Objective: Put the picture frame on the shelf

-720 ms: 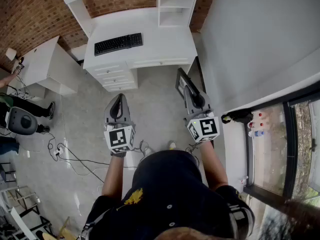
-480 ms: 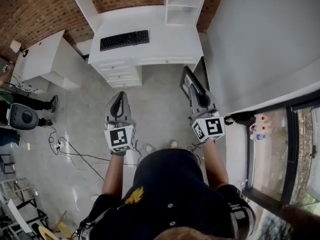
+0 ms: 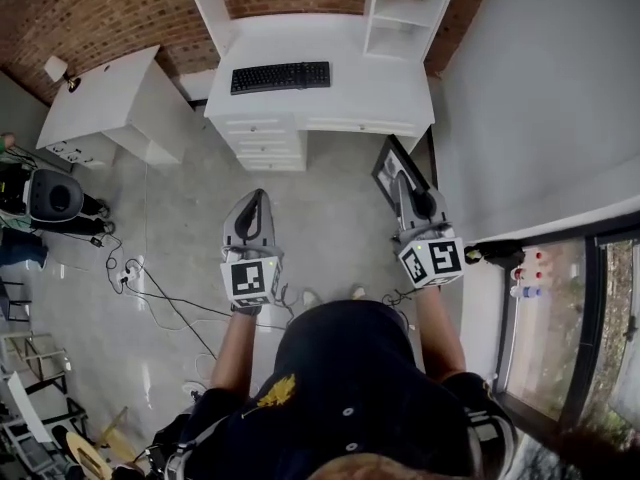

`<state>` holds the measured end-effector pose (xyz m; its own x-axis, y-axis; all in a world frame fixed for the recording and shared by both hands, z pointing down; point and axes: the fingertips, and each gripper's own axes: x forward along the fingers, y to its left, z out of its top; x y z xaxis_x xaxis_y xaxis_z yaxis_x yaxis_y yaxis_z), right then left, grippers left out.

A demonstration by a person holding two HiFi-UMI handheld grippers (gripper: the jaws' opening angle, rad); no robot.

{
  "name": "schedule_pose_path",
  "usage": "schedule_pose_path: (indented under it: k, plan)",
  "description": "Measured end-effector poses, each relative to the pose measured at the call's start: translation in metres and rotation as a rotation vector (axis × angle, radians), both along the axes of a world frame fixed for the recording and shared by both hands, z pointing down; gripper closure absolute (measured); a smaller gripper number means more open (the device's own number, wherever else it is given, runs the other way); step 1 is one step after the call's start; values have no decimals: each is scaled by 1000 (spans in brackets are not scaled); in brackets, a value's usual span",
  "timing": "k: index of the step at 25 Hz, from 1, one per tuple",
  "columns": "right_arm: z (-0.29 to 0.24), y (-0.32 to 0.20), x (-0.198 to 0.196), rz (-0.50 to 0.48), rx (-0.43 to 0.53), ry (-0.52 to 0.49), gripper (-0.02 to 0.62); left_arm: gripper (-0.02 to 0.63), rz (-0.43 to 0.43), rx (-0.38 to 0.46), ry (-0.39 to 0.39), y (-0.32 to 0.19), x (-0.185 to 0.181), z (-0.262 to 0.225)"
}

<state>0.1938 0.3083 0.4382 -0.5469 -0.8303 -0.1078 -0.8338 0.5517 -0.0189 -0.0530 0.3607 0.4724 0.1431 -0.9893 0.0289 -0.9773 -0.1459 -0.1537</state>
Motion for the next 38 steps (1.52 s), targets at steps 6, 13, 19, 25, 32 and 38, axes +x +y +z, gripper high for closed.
schedule_pose_path:
  k: [6,13,19,25,32,38]
  plan:
    - [-1,6,-23,12,-5,-5,581,588,40,8,37,8,-9,-3]
    - [3,30,-65,-7,-8,21,581,588,39,-11,60,26,-48,8]
    - [10,44,-80,20,-17,28,580,588,78,-8,60,32,-59,8]
    - [10,40,-82,39,-7,44,580,588,94,19,106,22,-65,8]
    - [10,-8,-73,46,-5,45,580,588,80,10,92,-27,-64,9]
    - [18,-89,-77,11,7,32,581,588,55,-3,75,-101,-61,16]
